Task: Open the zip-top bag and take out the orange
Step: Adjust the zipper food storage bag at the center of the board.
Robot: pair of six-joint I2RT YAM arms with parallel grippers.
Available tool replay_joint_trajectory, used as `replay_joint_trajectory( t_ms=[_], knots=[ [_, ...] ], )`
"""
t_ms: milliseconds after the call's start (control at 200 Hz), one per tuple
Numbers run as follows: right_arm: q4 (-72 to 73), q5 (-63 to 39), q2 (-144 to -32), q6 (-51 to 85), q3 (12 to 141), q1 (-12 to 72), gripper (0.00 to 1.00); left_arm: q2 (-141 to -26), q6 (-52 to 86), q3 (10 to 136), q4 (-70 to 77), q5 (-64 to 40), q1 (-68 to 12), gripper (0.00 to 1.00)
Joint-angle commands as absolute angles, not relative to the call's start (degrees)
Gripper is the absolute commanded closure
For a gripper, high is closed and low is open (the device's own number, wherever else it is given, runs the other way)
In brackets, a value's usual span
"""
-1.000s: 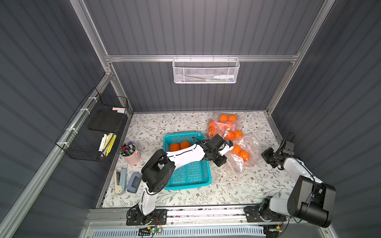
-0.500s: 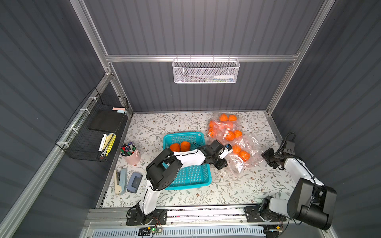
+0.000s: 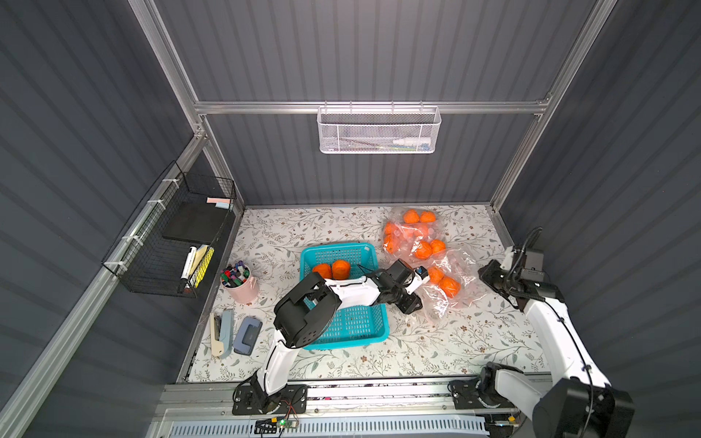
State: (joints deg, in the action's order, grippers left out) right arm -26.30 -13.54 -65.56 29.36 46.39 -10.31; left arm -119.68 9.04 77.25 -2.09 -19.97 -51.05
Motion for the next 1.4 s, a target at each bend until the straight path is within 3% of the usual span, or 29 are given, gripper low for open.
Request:
replay_joint_trajectory(
  t_ms=[0, 175, 380, 710, 900, 1056, 1396],
  knots=[
    [-27.08, -15.17, -71.81, 29.41, 47.58, -7.30, 0.79, -120.81, 9.38, 78.04, -1.85, -20.45, -50.98, 0.42],
    [-21.87, -15.32, -81.23, 31.02, 46.23, -5.89, 0.84, -121.10, 9.06, 78.80, -1.14, -20.80, -50.99, 0.37],
    [-21.91, -20.84, -90.42, 26.96, 48.18, -2.83, 0.84, -121.72, 7.95, 79.62, -0.30, -21.15, -51.02, 0.23],
    [-23.74, -23.75, -94.37, 23.29, 51.50, 1.19, 0.82, -122.87, 6.91, 81.04, 1.08, -18.56, -51.00, 0.14],
    [-22.99, -21.97, -90.89, 24.67, 51.58, 1.08, 0.82, -122.44, 5.94, 80.27, 2.00, -18.86, -50.98, 0.14],
    [-21.45, -26.26, -90.89, 26.22, 51.62, 1.16, 0.83, -121.82, 5.49, 78.86, 3.63, -20.02, -51.04, 0.15],
    [-23.05, -31.29, -97.84, 24.07, 52.20, 2.67, 0.92, -123.22, 3.78, 79.29, 4.55, -19.02, -50.98, 0.13]
  ],
)
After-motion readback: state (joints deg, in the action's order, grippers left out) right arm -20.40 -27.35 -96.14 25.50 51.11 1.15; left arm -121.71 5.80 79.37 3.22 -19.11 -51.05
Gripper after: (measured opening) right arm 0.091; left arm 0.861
